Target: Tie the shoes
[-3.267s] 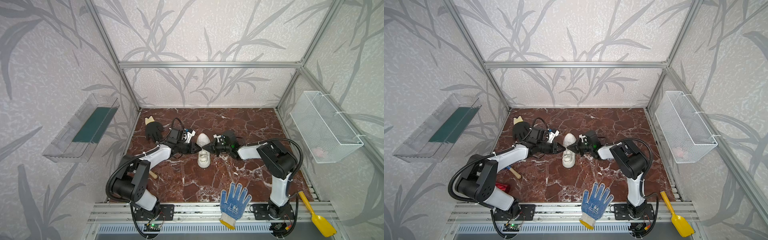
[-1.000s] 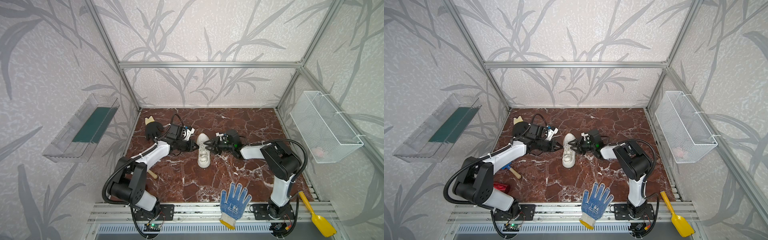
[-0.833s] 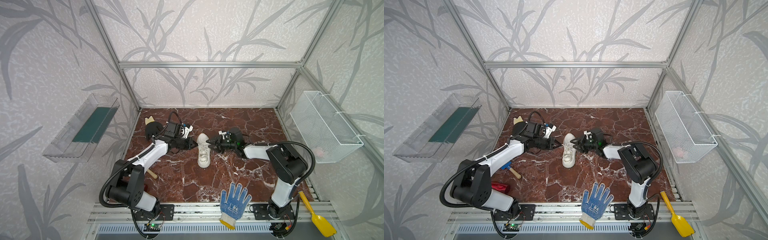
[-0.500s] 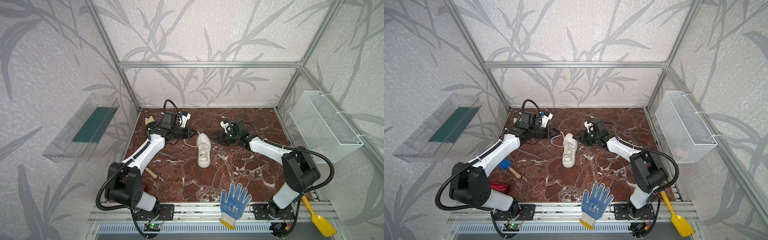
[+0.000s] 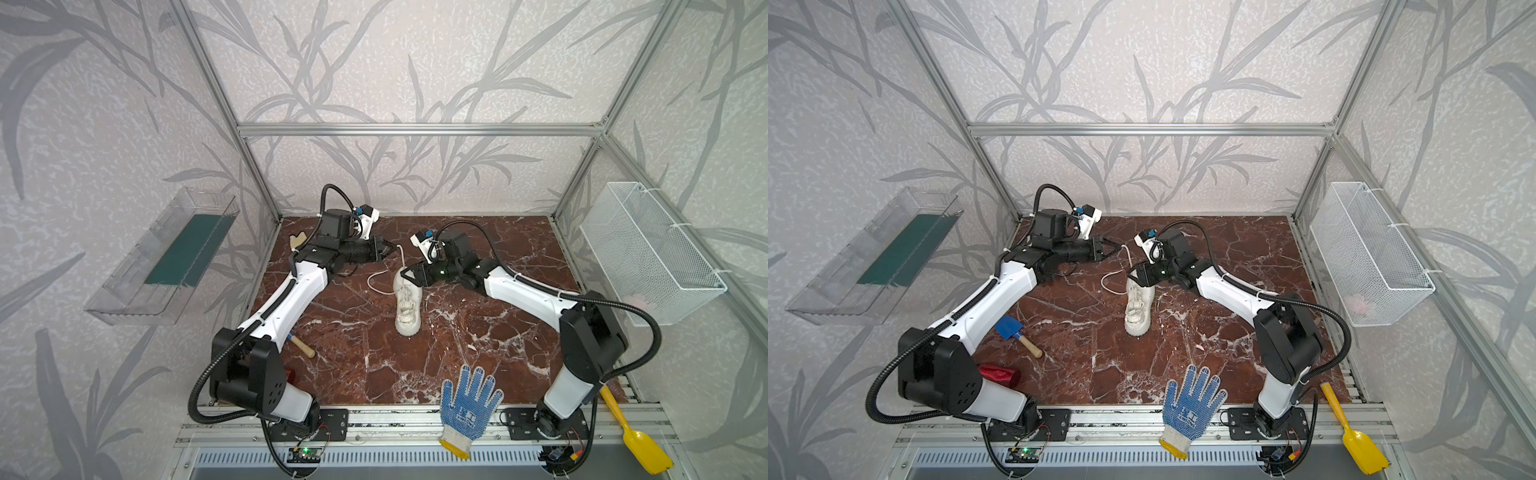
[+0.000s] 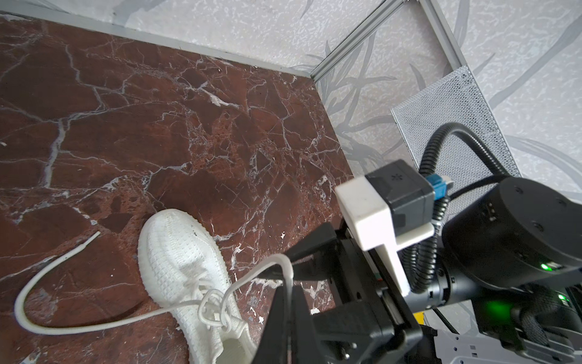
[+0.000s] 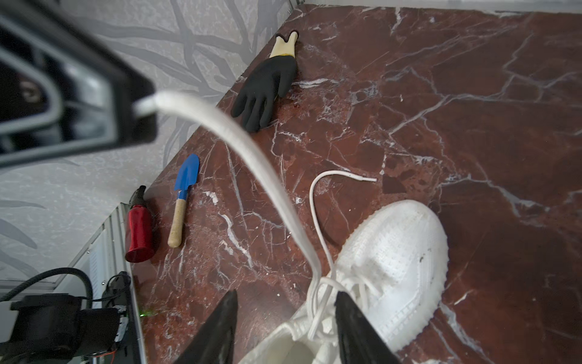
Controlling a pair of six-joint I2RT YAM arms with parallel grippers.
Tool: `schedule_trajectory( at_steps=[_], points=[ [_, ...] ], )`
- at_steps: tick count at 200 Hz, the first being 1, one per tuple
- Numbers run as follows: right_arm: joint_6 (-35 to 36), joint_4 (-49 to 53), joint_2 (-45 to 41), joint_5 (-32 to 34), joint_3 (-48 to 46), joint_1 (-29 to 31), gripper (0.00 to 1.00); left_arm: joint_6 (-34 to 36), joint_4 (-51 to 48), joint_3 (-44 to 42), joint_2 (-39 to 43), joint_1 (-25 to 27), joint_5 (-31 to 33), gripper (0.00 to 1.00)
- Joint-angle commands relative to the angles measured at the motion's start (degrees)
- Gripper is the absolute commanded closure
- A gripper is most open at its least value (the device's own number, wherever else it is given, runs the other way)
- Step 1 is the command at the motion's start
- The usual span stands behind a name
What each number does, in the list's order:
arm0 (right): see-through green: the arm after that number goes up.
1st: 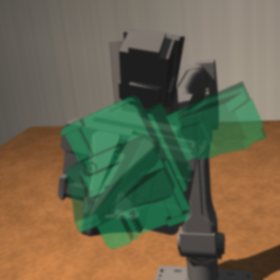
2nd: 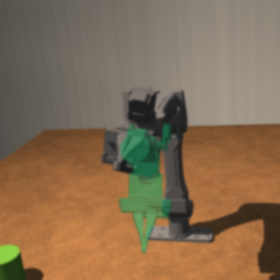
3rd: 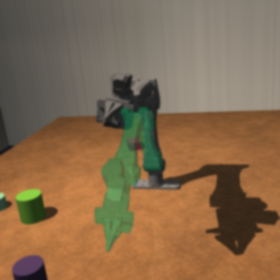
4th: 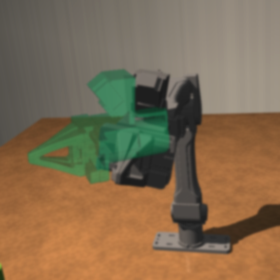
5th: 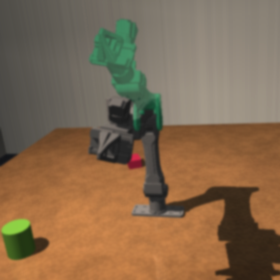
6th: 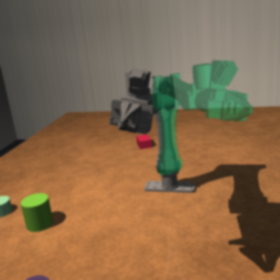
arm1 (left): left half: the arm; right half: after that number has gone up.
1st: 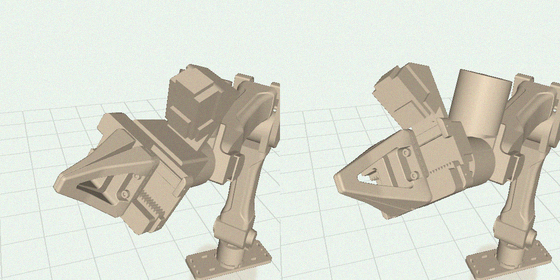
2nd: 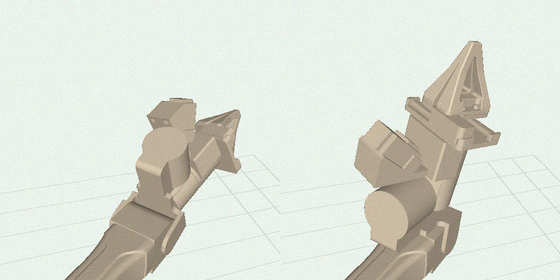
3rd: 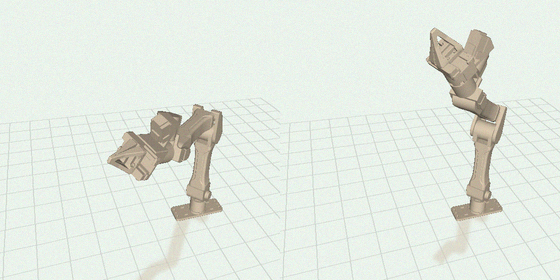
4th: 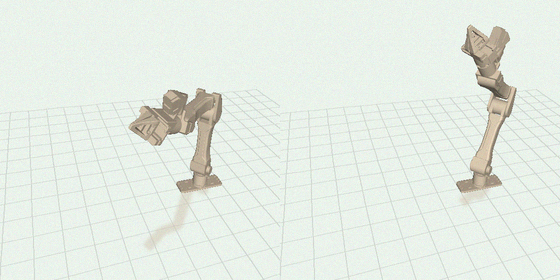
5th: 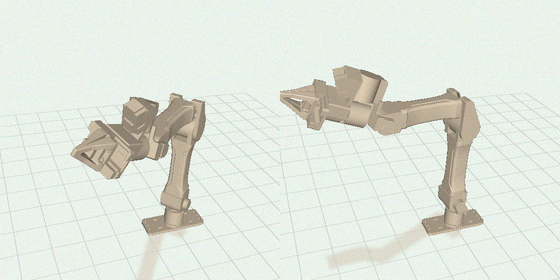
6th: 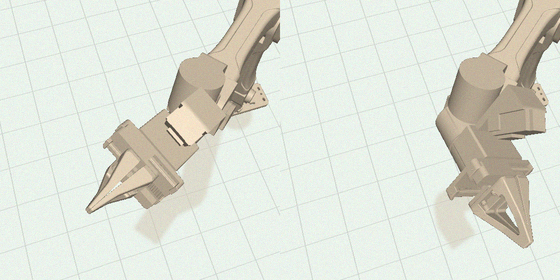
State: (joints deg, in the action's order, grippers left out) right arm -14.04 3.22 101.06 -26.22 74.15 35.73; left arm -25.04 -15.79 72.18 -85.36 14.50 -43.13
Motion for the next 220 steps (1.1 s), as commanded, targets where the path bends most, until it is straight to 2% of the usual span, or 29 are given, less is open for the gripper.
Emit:
schedule_trajectory(
  at_steps=[1,17,28,38,45,62,72,87,115,134,157,197,220],
  points=[
    [4.32,0.63,3.14,1.42,4.04,0.05,0.5,0.95,-0.99,0.86,1.85,-0.3,-0.42,1.0],
    [4.51,0.11,5.27,-0.01,6.34,0.05,0.55,0.98,-1.39,0.33,2.36,-0.27,-0.33,1.0],
    [4.08,0.15,6.19,-0.33,7.76,0.05,0.66,0.96,-1.48,-0.05,2.51,-0.35,-0.14,1.0],
    [3.83,0.29,6.51,-0.94,8.37,0.05,0.77,1.05,-1.8,-0.31,2.57,-0.33,0.66,0.96],
    [3.79,0.52,6.48,-1.44,8.64,0.04,0.82,1.28,-2.01,-0.52,2.66,-0.32,1.09,0.91],
    [3.02,0.38,5.98,-1.29,7.72,-0.04,0.94,2.76,-3.55,-0.55,2.66,-0.77,3.57,0.69],
    [2.34,-0.22,5.42,-1.14,6.36,-0.34,0.99,3.6,-5.09,-0.55,2.53,-1.47,5.6,0.63],
    [1.17,-1.28,4.1,-1.12,3.94,-0.8,1.0,4.76,-8.16,-0.4,1.77,-2.94,7.95,0.6],
    [0.12,-2.28,1.66,-0.52,-0.4,-1.0,1.0,9.72,-16.74,-0.14,-1.12,-3.96,18.71,0.59],
    [-0.93,-2.0,1.34,-0.59,-1.66,-0.94,1.0,12.25,-19.23,-0.81,-4.05,-3.9,25.44,0.6],
    [-1.83,-2.0,0.73,-0.2,-2.42,-0.7,1.0,13.25,-19.68,-0.42,-8.5,-3.69,30.17,0.6],
    [-1.23,-0.34,0.21,0.63,-2.08,-0.39,1.0,14.92,-24.69,6.4,-17.76,-1.0,39.59,0.59],
    [-0.91,-0.24,-0.07,1.08,-2.24,-0.37,1.0,14.49,-24.67,9.44,-22.29,0.38,41.68,0.58]
  ],
)
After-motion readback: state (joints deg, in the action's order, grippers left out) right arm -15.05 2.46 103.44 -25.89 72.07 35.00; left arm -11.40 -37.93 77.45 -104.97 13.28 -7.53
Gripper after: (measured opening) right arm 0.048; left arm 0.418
